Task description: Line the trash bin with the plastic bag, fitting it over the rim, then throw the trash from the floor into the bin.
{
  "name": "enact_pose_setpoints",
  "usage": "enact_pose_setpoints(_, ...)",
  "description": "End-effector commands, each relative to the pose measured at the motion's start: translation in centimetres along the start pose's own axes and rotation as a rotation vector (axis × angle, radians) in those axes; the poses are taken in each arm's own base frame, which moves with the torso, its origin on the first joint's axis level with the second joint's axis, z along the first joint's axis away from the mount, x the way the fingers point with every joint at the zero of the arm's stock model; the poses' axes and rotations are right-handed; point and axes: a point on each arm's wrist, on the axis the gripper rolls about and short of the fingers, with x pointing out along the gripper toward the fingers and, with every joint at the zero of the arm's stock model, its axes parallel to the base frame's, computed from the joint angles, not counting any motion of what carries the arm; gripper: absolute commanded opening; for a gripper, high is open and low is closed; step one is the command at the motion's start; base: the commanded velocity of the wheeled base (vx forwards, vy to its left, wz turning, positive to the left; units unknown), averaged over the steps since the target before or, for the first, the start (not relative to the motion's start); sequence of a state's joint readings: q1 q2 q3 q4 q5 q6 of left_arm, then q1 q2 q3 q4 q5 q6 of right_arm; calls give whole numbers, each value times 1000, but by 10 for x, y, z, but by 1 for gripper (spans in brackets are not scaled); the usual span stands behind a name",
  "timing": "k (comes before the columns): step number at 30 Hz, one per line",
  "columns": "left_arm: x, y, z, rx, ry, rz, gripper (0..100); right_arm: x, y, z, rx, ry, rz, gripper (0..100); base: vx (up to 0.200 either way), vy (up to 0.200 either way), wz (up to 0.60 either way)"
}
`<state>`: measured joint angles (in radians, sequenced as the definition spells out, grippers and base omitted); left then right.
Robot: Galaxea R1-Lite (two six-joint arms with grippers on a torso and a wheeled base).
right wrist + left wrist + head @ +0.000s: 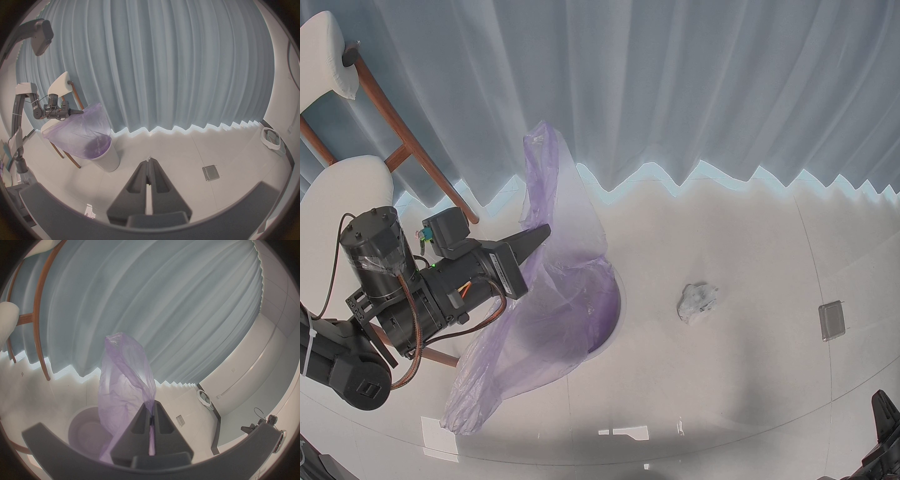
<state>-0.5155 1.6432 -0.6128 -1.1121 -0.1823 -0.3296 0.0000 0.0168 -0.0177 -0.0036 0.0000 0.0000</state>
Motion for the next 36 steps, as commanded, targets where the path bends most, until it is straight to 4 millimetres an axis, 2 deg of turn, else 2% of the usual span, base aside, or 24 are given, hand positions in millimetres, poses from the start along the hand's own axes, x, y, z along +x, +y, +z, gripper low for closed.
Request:
enact_pose_setpoints(1,0,0,0,0,-1,0,0,0,0,-5,-9,0,8,0,0,0,0)
enact_pose_setpoints(14,0,0,-1,-1,5,0,0,0,0,-5,-23,-3,-2,0,0,0,0)
enact_pose_setpoints(19,0,0,0,1,-1,-2,0,-1,0,15,-45,-185,11,0,0,0,0)
enact_pose_setpoints(23,1,-1,-3,-1,11,-3,0,0,1,4,-36,-87,40,0,0,0,0)
enact_pose_setpoints(28,0,-1,-1,1,3,-2,0,3,2,7,41,-37,133,0,0,0,0)
enact_pose_setpoints(30,-1,-1,0,1,-1,-2,0,10,3,22,168,27,183,0,0,0,0)
enact_pose_setpoints(32,-1,-1,0,1,-1,-2,0,10,3,23,175,33,182,0,0,0,0)
enact_pose_setpoints(33,0,0,1,2,-4,-1,0,21,4,41,314,112,208,0,0,0,0)
enact_pose_setpoints(36,0,0,1,2,-4,-1,0,33,6,49,397,207,271,0,0,0,0)
